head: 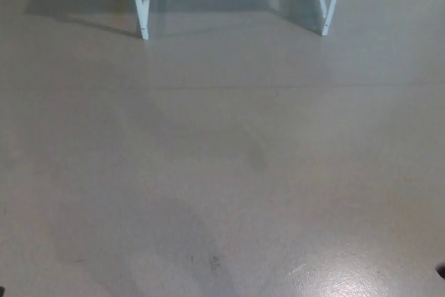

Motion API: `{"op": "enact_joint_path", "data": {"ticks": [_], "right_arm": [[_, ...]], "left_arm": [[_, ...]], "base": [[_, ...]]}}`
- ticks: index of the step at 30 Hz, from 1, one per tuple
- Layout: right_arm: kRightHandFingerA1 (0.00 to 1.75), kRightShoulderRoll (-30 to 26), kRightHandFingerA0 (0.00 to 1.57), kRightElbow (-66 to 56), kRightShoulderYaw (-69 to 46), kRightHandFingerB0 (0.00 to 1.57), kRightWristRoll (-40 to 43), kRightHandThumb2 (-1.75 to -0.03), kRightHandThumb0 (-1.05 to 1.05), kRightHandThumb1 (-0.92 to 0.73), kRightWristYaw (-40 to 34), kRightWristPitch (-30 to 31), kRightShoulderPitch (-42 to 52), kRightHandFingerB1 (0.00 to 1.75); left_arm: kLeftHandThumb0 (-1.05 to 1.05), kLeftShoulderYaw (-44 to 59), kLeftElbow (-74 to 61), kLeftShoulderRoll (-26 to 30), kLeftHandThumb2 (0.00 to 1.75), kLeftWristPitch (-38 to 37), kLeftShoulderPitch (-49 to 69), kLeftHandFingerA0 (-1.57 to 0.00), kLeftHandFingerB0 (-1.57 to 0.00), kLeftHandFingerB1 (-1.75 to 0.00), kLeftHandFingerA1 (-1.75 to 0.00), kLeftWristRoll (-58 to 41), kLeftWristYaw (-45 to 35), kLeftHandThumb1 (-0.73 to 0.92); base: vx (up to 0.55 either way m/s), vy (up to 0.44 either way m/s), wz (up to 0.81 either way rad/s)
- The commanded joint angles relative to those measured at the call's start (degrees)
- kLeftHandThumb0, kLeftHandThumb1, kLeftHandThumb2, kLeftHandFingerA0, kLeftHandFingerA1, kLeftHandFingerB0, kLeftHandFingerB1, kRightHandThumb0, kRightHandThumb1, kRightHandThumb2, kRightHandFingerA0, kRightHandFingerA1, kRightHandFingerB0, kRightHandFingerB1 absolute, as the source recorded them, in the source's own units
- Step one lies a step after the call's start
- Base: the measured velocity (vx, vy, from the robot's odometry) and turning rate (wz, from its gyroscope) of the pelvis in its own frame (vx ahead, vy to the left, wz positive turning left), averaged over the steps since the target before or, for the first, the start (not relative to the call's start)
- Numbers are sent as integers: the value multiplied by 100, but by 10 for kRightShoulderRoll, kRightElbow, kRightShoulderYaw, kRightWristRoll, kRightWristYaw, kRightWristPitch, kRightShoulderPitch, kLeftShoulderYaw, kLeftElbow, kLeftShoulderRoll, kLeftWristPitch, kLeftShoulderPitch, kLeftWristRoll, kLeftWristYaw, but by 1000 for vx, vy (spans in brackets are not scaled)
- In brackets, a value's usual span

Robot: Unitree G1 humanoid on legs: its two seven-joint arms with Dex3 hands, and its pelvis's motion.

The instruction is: The robot walks towards a table in front, picks a shampoo with left hand and puts it in a small grey container

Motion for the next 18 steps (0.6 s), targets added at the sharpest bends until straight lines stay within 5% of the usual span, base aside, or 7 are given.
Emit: {"op": "enact_joint_path", "data": {"ticks": [1, 8, 9, 12, 13, 14, 18], "right_arm": [[39, -40, 55, 166, 0, 38, -4, -61, -36, -70, 56, 24, -53, 33], [41, -47, 58, 203, -50, 45, 42, -61, -33, -70, 74, -35, -1, 36], [41, -45, 57, 205, -51, 42, 39, -61, -32, -71, 68, -49, 4, 35], [41, -43, 57, 209, -57, 42, 35, -61, -32, -71, 67, -59, 5, 35], [41, -39, 57, 209, -55, 42, 33, -60, -31, -70, 63, -65, 10, 35], [49, -33, 52, 208, -55, 38, 31, -75, -40, -61, 55, -76, 21, 44], [52, -27, 58, 194, -81, 41, 54, -76, -40, -59, 47, -86, 25, 45]], "left_arm": [[-44, -29, 144, 29, 60, 0, -55, -46, -31, -33, -46, 21, -50, 63], [-43, -20, 197, 24, 60, -22, -42, -48, -30, -32, -42, 0, -36, 66], [-49, -18, 195, 22, 82, -31, -40, -59, -23, -43, -84, -3, -41, 54], [-49, -16, 197, 22, 82, -38, -42, -59, -23, -43, -84, -3, -44, 54], [-42, -18, 194, 23, 59, -47, -37, -56, -30, -31, -68, 0, -43, 65], [-41, -17, 188, 21, 60, -61, -28, -51, -31, -32, -64, -2, -44, 65], [-40, 2, 179, 12, 59, -58, -30, -52, -30, -31, -81, -21, -46, 65]], "base": [[0, 0, 0], [0, 0, 0], [0, 0, 0], [1, -4, 6], [17, -5, -21], [-87, -25, 14], [-10, -18, 5]]}}
